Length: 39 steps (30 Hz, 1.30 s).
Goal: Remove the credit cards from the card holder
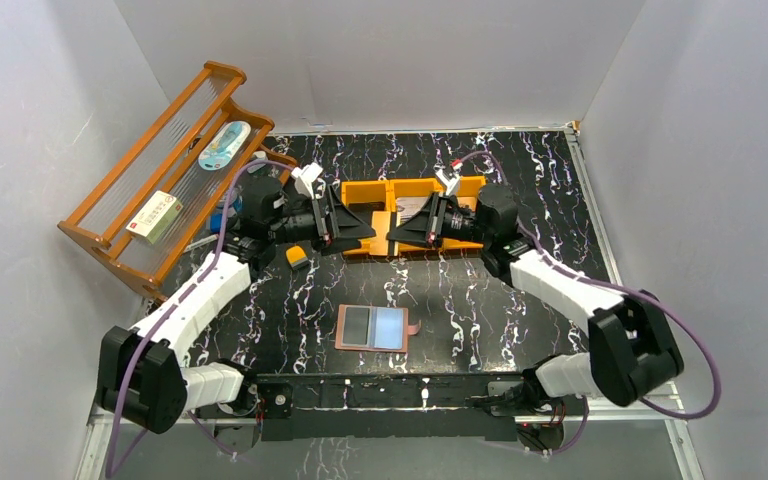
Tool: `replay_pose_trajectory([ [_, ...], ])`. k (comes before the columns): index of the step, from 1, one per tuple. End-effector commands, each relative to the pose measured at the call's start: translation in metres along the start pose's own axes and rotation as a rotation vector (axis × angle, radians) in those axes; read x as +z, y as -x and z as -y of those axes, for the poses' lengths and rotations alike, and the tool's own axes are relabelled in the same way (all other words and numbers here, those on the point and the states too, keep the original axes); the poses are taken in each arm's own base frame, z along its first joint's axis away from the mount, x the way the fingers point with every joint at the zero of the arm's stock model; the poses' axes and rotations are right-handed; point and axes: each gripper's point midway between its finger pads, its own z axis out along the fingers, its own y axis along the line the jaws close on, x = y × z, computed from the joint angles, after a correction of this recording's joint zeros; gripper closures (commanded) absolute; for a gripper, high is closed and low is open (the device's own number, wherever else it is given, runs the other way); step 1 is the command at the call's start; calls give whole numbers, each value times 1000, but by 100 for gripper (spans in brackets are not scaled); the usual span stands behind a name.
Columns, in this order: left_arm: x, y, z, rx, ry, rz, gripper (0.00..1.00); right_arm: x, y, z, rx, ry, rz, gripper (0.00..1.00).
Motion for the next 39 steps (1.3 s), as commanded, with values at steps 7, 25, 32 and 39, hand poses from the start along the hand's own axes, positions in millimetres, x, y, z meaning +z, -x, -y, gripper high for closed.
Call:
replay_pose_trajectory([
  [7,-75,24,-62,246,659,175,2,-70,52,66,-336,-714,212,100],
  [25,-163,24,-139,383,1118,434,2,-143,121,107,-707,-1254,275,100],
  [32,-163,6,-147,379,1080,423,2,-145,140,118,-813,-1281,166,100],
  [39,-155,7,-149,389,1062,397,2,-142,161,150,-955,-1328,-26,100],
])
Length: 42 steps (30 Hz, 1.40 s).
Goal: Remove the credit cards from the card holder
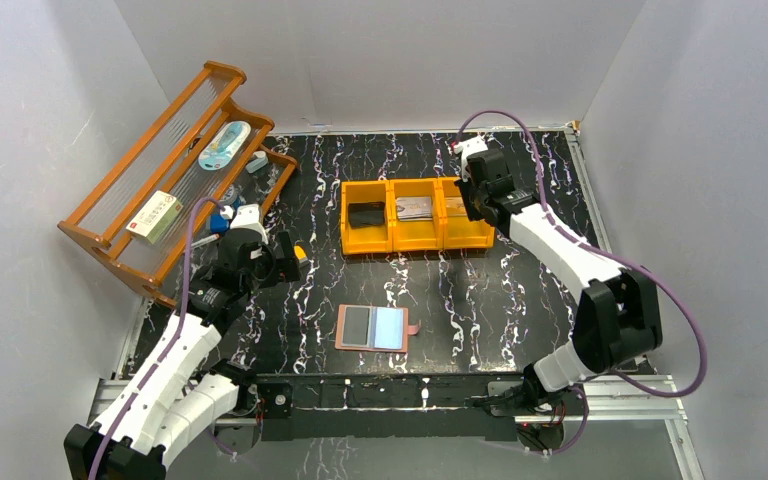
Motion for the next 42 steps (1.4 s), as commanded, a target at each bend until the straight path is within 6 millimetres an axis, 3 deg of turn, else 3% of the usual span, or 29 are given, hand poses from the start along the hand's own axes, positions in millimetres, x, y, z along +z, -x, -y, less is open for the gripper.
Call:
replay_pose_trajectory([
  [1,5,0,4,26,-15,-16,2,18,31,8,-189,9,58,100],
  [5,6,0,4,39,-12,-35,2,35,43,4,-332,53,92,100],
  [11,2,3,1,44,-2,-10,2,66,37,1,-628,90,104,100],
  [18,-1,6,1,44,-12,6,2,94,32,8,-789,110,74,100],
  [31,0,6,-11,52,55,7,2,129,47,16,-886,25,111,100],
  [42,4,1,-10,67,59,-25,2,148,22,5,-947,109,67,88],
])
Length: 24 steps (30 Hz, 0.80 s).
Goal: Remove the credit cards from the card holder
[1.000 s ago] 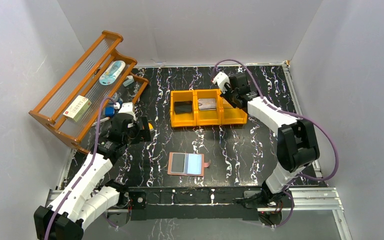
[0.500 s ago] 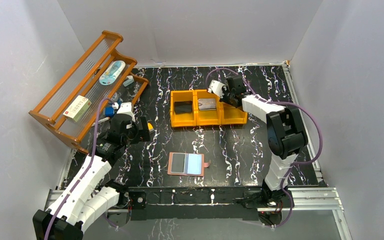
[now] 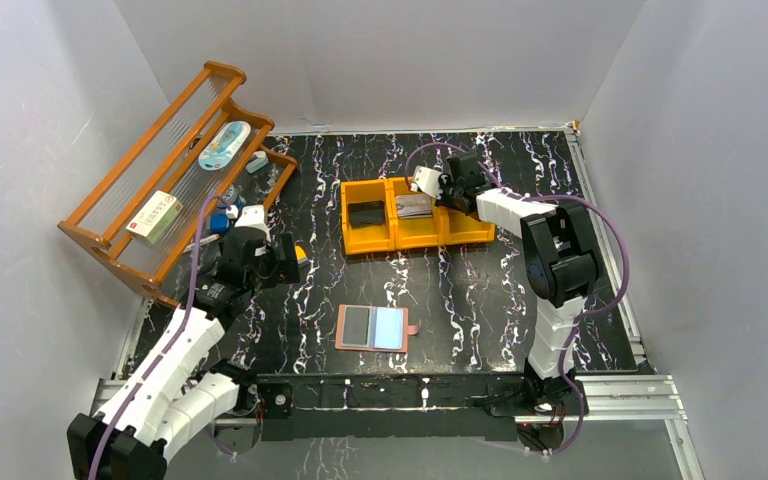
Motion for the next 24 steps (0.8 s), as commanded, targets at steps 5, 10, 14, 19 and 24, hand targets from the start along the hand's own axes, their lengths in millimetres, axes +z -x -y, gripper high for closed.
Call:
replay_pose_trajectory([
  [5,1,3,-1,20,12,-16,2,-5,12,14,-44,-26,65,77],
  [10,4,-1,1,30,2,-40,2,-9,3,7,-36,-1,44,68],
  [14,4,-1,2,32,-2,-43,2,-14,-4,4,-20,12,30,62],
  [19,5,-3,3,34,-4,-51,1,-12,-9,8,-4,-15,24,55],
  [24,5,-4,4,38,-7,-57,2,-10,-6,16,31,-46,20,54],
])
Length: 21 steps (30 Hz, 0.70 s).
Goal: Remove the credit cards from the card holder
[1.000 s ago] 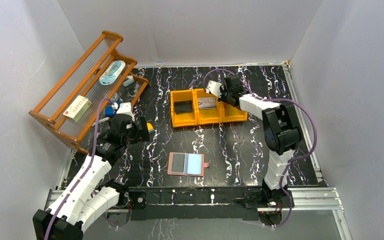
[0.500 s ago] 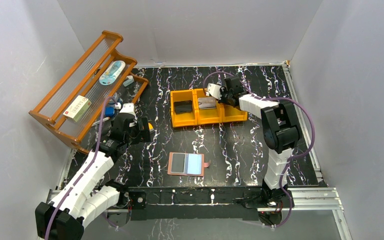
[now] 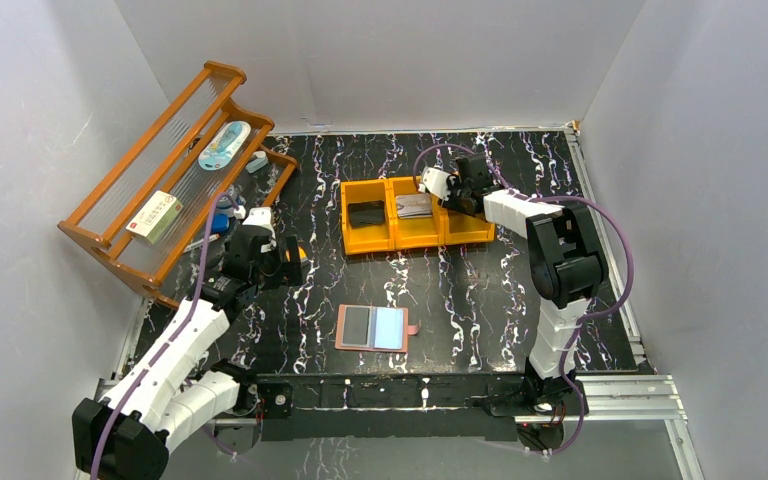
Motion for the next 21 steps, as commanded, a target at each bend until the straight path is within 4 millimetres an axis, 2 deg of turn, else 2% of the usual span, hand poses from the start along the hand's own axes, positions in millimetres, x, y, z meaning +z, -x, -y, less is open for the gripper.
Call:
replay_pose_trajectory([
  [1,-5,11,2,7,-10,21,2,-8,12,22,35,-77,35,54],
  [3,-5,11,3,5,-13,22,2,-8,12,28,61,-107,34,53],
  [5,-5,10,2,6,-11,18,2,-7,11,29,79,-123,24,48],
  [9,-2,8,1,4,5,1,2,-4,5,31,94,-156,1,47],
  [12,-1,7,1,7,9,-9,2,-8,8,37,147,-176,11,47],
  [16,-3,8,1,1,6,-2,2,-26,27,45,316,-166,78,47],
  [21,-3,9,3,2,-6,-4,2,-64,55,46,619,-140,209,45],
])
